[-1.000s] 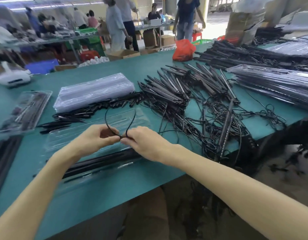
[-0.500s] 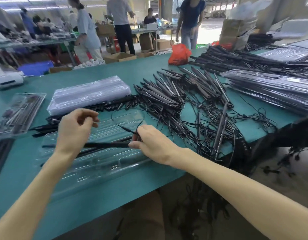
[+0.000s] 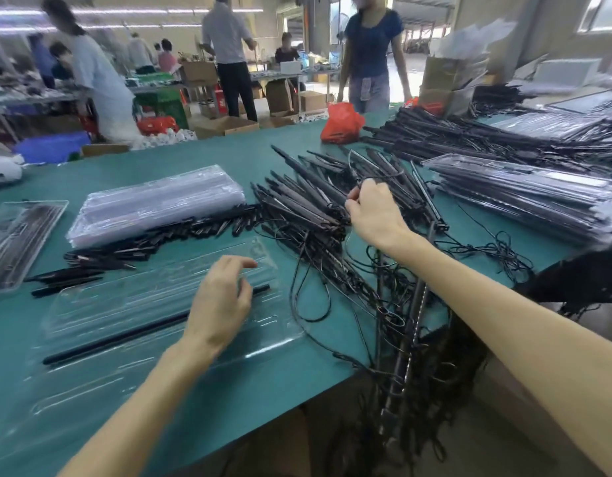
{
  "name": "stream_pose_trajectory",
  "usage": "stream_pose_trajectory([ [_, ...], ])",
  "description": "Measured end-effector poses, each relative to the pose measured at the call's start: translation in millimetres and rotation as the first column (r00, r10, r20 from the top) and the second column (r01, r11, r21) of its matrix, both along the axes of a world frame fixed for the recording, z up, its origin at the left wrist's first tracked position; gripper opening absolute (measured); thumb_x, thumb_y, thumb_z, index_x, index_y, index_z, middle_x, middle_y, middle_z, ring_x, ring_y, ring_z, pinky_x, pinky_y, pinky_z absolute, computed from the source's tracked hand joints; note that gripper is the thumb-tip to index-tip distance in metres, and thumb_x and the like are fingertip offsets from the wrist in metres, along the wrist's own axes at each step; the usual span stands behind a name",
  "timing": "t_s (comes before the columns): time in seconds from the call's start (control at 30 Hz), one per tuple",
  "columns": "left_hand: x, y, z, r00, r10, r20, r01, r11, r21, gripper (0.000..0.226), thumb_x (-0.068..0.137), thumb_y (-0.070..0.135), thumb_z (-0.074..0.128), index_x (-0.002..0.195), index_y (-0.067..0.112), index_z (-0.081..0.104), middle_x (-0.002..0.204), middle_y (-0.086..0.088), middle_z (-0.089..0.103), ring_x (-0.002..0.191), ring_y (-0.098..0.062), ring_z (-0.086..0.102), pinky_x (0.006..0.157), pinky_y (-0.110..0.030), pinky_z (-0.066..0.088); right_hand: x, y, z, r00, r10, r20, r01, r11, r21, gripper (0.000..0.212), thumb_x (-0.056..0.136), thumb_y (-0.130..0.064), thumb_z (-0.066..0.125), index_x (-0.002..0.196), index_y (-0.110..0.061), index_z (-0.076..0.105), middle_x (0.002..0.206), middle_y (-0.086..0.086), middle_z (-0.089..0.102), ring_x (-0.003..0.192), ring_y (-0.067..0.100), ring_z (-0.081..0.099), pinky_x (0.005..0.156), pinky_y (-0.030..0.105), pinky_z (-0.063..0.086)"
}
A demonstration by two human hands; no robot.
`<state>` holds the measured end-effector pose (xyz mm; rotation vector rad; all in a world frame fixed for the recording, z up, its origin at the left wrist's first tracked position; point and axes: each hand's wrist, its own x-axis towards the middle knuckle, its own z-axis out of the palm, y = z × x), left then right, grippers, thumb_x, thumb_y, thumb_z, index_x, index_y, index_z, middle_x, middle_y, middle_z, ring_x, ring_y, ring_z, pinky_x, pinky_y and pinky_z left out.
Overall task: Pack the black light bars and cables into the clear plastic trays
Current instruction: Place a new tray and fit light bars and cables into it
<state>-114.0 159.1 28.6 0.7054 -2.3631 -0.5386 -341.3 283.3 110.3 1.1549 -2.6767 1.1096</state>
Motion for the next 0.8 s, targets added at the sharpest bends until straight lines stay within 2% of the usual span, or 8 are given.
stream_pose_trajectory([
  [0.13, -38.3, 3.2, -4.1, 0.99, -0.038, 0.133, 0.043, 0.998, -0.036, 0.041, 0.104, 0.02, 0.05, 0.144, 0.01, 0.051, 0.15, -0.004, 0.049, 0.14, -0.017, 0.043, 0.12, -0.03, 0.026, -28.6, -10.6, -18.2, 0.993, -0.084, 0.079, 0.076, 0.992, 0.098, 0.021, 0.104, -0.011, 0.045, 0.118, 0.002, 0.055, 0.129, 0.021, 0.05, 0.105, 0.038, 0.058, 0.086, 0.041, 0.048],
  [0.3, -67.6, -4.2, -18.3, 0.945, 0.026, 0.326, 0.009, 0.994, -0.105, 0.059, 0.108, 0.042, 0.028, 0.158, 0.011, 0.025, 0.166, -0.005, 0.019, 0.155, -0.017, 0.009, 0.127, -0.037, 0.003, -46.5, -34.4, -43.5, 0.967, -0.137, 0.216, 0.138, 0.99, 0.01, 0.021, 0.101, -0.011, 0.052, 0.109, 0.006, 0.061, 0.124, 0.019, 0.057, 0.107, 0.036, 0.058, 0.081, 0.034, 0.041],
  [0.37, -70.2, -9.3, -26.3, 0.924, 0.055, 0.378, -0.024, 0.996, -0.084, 0.067, 0.105, 0.051, 0.015, 0.16, 0.012, 0.016, 0.168, -0.003, 0.011, 0.155, -0.015, 0.001, 0.127, -0.036, -0.001, -51.3, -41.1, -48.6, 0.962, -0.144, 0.234, 0.154, 0.988, -0.026, 0.025, 0.1, -0.017, 0.058, 0.108, 0.007, 0.06, 0.118, 0.024, 0.06, 0.108, 0.038, 0.059, 0.083, 0.036, 0.045],
  [0.43, -72.1, -12.8, -31.3, 0.909, 0.064, 0.412, -0.025, 0.995, -0.1, 0.07, 0.103, 0.054, 0.008, 0.161, 0.014, 0.014, 0.169, -0.002, 0.008, 0.155, -0.015, 0.001, 0.127, -0.035, -0.001, -56.6, -44.3, -51.4, 0.956, -0.126, 0.264, 0.145, 0.988, -0.051, 0.033, 0.101, -0.024, 0.06, 0.097, 0.008, 0.056, 0.108, 0.023, 0.063, 0.104, 0.04, 0.061, 0.082, 0.043, 0.049],
  [0.5, -71.9, -12.7, -33.2, 0.898, 0.071, 0.433, -0.022, 0.993, -0.117, 0.068, 0.104, 0.052, 0.009, 0.161, 0.015, 0.016, 0.169, -0.001, 0.01, 0.156, -0.015, 0.001, 0.127, -0.035, 0.001, -61.3, -44.3, -52.0, 0.952, -0.104, 0.289, 0.11, 0.994, -0.004, 0.041, 0.104, -0.034, 0.054, 0.078, -0.004, 0.044, 0.091, 0.016, 0.059, 0.088, 0.039, 0.058, 0.07, 0.042, 0.042],
  [0.63, -71.5, -13.2, -32.6, 0.9, 0.076, 0.428, -0.03, 0.993, -0.114, 0.063, 0.106, 0.049, 0.013, 0.159, 0.017, 0.022, 0.168, 0.001, 0.013, 0.155, -0.014, 0.002, 0.125, -0.034, 0.001, -68.0, -34.5, -35.1, 0.971, -0.037, 0.237, -0.006, 0.984, 0.178, 0.046, 0.105, -0.046, 0.045, 0.082, -0.007, 0.043, 0.094, 0.013, 0.051, 0.081, 0.027, 0.05, 0.069, 0.032, 0.036],
  [0.73, -71.9, -15.0, -34.1, 0.899, 0.082, 0.43, -0.029, 0.991, -0.128, 0.061, 0.106, 0.047, 0.014, 0.158, 0.017, 0.026, 0.168, 0.002, 0.016, 0.155, -0.014, 0.005, 0.125, -0.034, 0.003, -70.4, -15.5, -9.1, 0.994, 0.015, 0.111, -0.051, 0.942, 0.331, 0.053, 0.101, -0.055, 0.047, 0.074, -0.009, 0.043, 0.077, 0.006, 0.054, 0.062, 0.022, 0.051, 0.054, 0.03, 0.038],
  [0.8, -72.9, -15.3, -35.0, 0.897, 0.091, 0.434, -0.027, 0.988, -0.149, 0.06, 0.107, 0.045, 0.015, 0.157, 0.016, 0.028, 0.167, 0.001, 0.018, 0.155, -0.015, 0.007, 0.125, -0.035, 0.004, -74.1, -3.0, 4.3, 1.0, 0.014, 0.005, -0.015, 0.954, 0.298, 0.056, 0.099, -0.057, 0.05, 0.071, -0.008, 0.052, 0.071, 0.007, 0.061, 0.063, 0.025, 0.062, 0.062, 0.032, 0.052],
])
